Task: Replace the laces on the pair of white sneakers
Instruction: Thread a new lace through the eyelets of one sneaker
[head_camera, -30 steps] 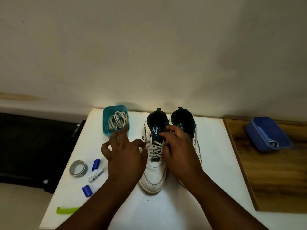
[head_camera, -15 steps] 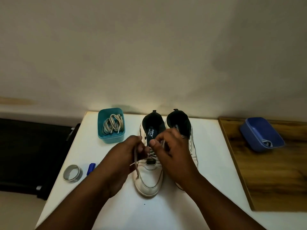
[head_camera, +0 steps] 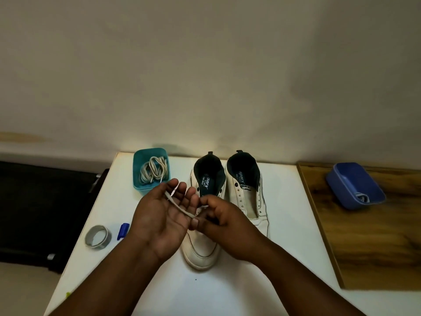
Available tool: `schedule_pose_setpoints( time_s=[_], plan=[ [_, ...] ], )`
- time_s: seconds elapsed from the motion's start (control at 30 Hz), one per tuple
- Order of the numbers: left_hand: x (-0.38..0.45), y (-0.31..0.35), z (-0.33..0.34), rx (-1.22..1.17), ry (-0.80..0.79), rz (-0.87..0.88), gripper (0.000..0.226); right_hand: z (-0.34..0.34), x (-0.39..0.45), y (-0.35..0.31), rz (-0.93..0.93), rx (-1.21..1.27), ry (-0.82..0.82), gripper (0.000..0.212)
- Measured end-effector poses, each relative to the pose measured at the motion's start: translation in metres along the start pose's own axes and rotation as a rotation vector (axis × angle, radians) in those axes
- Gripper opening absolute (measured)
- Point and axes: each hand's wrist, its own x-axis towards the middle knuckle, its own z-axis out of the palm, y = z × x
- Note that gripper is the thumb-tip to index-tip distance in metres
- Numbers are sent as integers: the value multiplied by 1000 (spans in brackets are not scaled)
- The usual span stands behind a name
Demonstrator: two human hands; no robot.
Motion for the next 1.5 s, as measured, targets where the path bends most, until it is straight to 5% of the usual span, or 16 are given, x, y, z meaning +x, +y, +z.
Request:
schedule_pose_setpoints(
  time_s=[0.13,0.27,0.37,0.43,0.57,0.7,0.83,0.97,1.07,1.23,1.5],
  plan=[
    [12,1,-11,157,86,-23,26,-9,0,4,-40,-93,26,8],
    [15,-1,-24,1059,205,20,52,-18,2,6,-92,-203,345,6],
    [13,-9,-33,1781,237,749,58,-18,1,7,-70,-388,370,14],
    [9,-16,-24,1717,-46,1027,35,-14,0,5,-70,-368,309,24],
    [11,-20,-17,1654,-307,775,12,-18,-4,-1,-99,-484,233,27],
    [22,-11,-24,1639,-287,498,11,-14,-4,-4,-98,-594,121,34],
    [25,-6,-28,1495,-267,409,12,-11,-1,-1,-71,-434,133,42],
    [32,-10,-30,1279,-79,483,24,-18,6,11,-1,-115,443,28],
    [39,-15,-28,1159,-35,521,23,-13,11,20,88,-296,663,27],
    [44,-17,-20,1100,-144,605,12,-2,18,19,120,-415,700,30],
    [59,-30,-20,1342,-138,879,12,1,19,21,110,-377,671,24]
  ],
)
